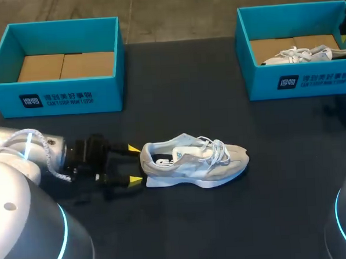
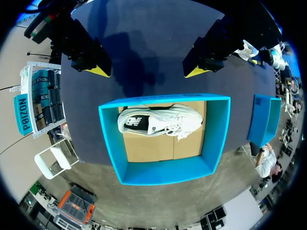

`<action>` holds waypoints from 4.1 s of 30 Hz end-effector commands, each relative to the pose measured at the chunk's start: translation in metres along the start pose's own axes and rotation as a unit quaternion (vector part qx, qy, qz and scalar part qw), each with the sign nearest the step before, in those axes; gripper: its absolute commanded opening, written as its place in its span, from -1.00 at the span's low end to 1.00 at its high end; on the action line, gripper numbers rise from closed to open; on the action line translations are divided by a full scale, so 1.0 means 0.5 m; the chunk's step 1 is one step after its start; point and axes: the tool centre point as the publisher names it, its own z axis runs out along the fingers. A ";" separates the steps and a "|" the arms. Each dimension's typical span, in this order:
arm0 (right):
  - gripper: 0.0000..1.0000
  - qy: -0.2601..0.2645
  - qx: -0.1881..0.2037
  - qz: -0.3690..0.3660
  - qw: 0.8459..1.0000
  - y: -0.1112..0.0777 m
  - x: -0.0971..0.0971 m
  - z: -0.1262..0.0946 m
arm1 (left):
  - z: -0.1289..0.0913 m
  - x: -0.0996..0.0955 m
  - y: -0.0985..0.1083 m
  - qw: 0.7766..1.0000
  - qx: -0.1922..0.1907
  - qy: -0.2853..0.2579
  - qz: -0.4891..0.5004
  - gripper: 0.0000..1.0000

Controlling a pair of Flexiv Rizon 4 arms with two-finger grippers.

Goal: Take the shoe out of the shoebox, open the shoe tongue, remove and reinsert the insole, then place the shoe into the shoebox

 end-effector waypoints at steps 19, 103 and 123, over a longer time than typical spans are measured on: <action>1.00 0.001 0.000 0.000 1.000 0.001 0.000 0.001 | 0.097 -0.013 -0.005 0.999 -0.007 0.032 0.011 1.00; 1.00 -0.025 0.052 0.037 0.998 -0.328 0.443 -0.075 | 0.101 -0.014 0.003 0.999 -0.028 0.042 0.020 -1.00; 1.00 -0.026 0.040 0.125 0.991 -0.376 0.573 -0.074 | 0.101 -0.014 0.003 0.999 -0.028 0.042 0.020 -1.00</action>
